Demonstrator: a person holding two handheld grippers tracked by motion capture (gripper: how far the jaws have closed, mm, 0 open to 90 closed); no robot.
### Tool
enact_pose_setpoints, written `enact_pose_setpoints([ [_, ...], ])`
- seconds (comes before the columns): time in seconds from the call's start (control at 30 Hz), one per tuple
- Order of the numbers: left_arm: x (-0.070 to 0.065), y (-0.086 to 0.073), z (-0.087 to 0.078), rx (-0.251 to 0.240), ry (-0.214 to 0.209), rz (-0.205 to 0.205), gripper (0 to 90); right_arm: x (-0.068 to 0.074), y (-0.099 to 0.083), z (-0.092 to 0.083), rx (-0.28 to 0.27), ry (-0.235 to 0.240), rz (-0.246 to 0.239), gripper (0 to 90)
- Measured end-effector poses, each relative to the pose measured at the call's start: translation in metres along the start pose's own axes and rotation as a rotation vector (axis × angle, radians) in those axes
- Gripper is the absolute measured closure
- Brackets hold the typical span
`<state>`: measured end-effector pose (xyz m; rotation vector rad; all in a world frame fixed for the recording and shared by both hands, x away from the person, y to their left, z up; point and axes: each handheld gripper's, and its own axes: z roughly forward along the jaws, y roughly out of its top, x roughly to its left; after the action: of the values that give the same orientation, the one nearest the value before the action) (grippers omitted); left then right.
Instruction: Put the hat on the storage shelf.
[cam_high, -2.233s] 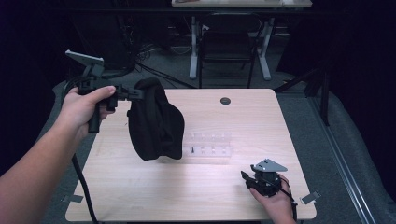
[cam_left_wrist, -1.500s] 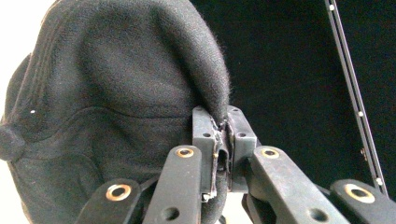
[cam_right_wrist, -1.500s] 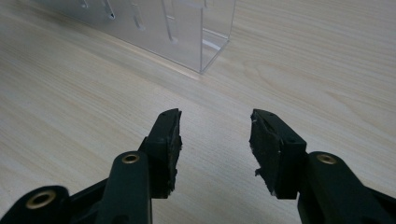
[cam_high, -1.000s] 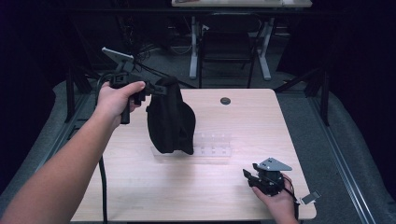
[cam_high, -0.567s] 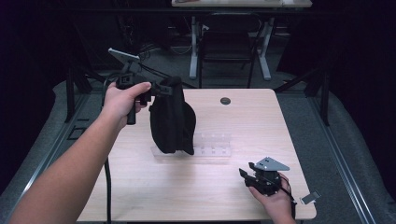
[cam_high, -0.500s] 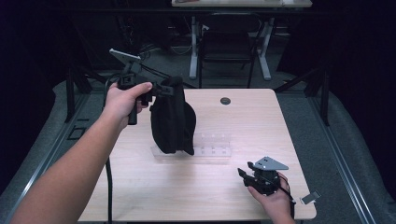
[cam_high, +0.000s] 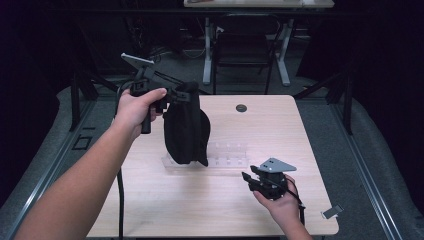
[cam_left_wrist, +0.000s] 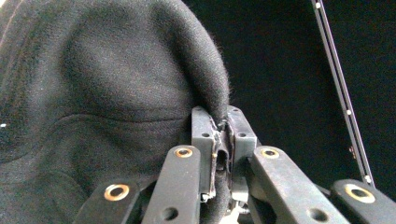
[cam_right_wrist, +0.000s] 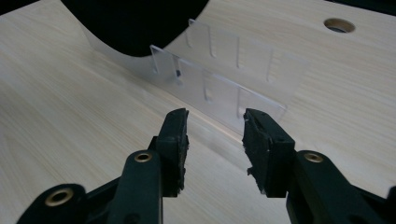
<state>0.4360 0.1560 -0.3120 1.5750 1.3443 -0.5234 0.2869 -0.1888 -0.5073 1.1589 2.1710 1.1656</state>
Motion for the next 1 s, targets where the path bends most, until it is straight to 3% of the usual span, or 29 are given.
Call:
enact_pose_setpoints([
  [0.2,-0.002,0.0,0.002,0.003,-0.002,0.005,84.8,0.017,0.021,0.013,0.006,0.061,-0.053,62.7],
  [0.4,-0.004,0.0,0.007,0.006,-0.006,0.007,84.8,0.029,0.032,0.022,0.001,0.09,-0.082,64.6],
  [0.63,-0.007,0.0,0.01,0.012,-0.006,0.011,84.8,0.037,0.04,0.034,0.015,0.126,-0.092,65.3],
  [1.0,-0.008,-0.001,0.012,0.012,-0.008,0.013,84.7,0.05,0.049,0.049,0.016,0.145,-0.112,65.2],
])
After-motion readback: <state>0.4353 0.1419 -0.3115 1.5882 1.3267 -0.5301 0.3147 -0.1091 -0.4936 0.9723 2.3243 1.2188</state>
